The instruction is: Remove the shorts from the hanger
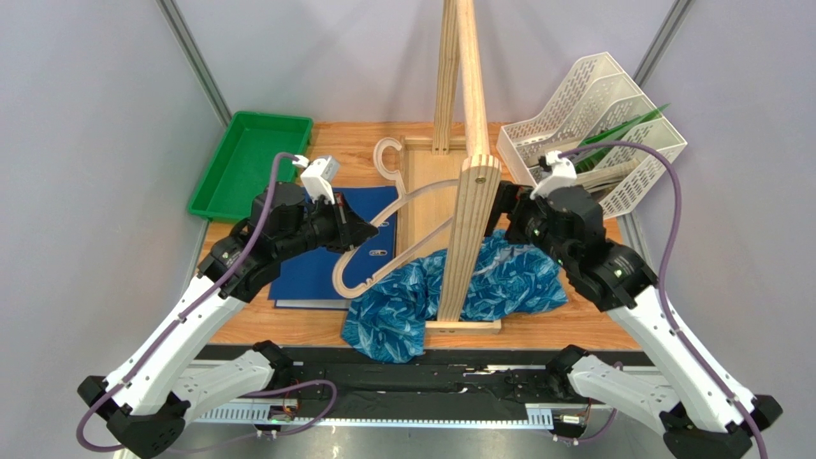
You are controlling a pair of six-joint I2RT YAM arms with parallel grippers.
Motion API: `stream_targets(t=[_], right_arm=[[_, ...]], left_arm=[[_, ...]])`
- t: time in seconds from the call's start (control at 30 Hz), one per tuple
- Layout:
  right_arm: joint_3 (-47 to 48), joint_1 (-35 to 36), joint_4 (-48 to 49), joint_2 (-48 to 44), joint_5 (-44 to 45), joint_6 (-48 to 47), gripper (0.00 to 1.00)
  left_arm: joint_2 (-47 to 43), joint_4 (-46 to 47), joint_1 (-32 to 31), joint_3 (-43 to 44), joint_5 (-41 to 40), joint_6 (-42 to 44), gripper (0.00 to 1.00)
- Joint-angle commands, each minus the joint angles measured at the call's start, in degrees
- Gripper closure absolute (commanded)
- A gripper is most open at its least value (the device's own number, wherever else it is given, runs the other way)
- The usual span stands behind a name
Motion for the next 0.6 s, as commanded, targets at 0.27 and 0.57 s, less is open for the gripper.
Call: stream_targets(t=[0.27, 0.57], right_arm=[[-6.9, 0.0, -10.7, -15.7, 7.0, 3.8, 0.02], [-6.5, 0.0, -17.0, -25.2, 6.5, 4.7, 0.05]], left_arm=[[12.9, 9.7, 9.2, 20.8, 12.3, 8.0, 1.0], [27.6, 15.2, 12.7, 38.6, 22.4, 12.4, 1.0]])
